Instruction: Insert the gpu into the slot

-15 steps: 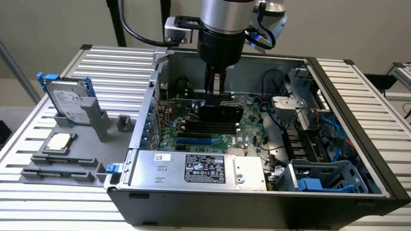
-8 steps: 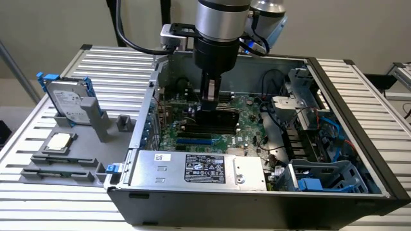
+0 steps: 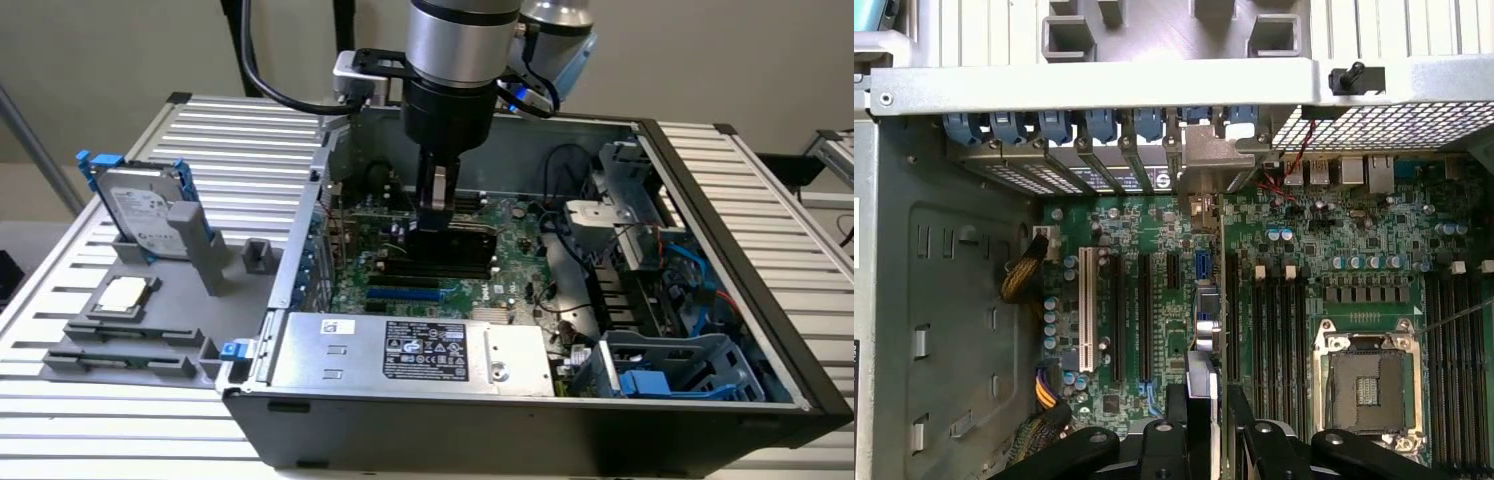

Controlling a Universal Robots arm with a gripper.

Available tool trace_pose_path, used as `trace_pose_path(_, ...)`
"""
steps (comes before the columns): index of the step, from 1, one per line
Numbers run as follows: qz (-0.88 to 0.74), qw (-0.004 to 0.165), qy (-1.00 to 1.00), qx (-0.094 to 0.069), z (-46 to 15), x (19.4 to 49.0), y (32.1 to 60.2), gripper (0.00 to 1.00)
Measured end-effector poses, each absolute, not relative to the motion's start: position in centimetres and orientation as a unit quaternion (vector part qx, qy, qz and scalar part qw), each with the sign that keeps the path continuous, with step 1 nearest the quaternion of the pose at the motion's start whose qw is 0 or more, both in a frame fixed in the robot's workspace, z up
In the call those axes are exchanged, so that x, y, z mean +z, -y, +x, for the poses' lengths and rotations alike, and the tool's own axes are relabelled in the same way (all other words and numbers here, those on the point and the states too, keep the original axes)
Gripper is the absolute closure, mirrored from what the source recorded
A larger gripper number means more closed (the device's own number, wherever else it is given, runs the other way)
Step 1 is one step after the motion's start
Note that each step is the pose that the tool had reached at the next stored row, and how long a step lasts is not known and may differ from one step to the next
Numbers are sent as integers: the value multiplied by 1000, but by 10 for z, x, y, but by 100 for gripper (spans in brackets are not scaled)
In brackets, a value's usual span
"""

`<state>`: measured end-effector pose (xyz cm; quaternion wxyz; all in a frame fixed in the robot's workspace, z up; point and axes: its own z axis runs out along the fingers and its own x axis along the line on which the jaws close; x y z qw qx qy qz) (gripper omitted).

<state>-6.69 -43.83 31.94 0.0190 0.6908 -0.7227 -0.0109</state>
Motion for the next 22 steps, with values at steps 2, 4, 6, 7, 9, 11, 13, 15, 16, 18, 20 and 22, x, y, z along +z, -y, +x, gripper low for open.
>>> trace_pose_path(2, 691, 19, 723, -11, -67, 319, 438, 74)
trace_pose_path(4, 691, 19, 723, -11, -67, 319, 438, 74)
trace_pose_path(6, 691, 19, 723, -11, -68, 318, 439, 74)
trace_pose_path(7, 691, 19, 723, -11, -68, 317, 439, 74)
trace_pose_path(9, 691, 19, 723, -11, -68, 315, 441, 74)
trace_pose_path(11, 691, 19, 723, -11, -68, 312, 442, 74)
trace_pose_path(13, 691, 19, 723, -11, -68, 309, 443, 74)
trace_pose_path(15, 691, 19, 723, -11, -68, 305, 444, 74)
trace_pose_path(16, 691, 19, 723, -11, -68, 304, 444, 74)
trace_pose_path(18, 691, 19, 723, -11, -68, 300, 444, 74)
trace_pose_path(20, 691, 18, 723, -11, -68, 298, 444, 74)
trace_pose_path(22, 691, 18, 723, -12, -68, 296, 444, 74)
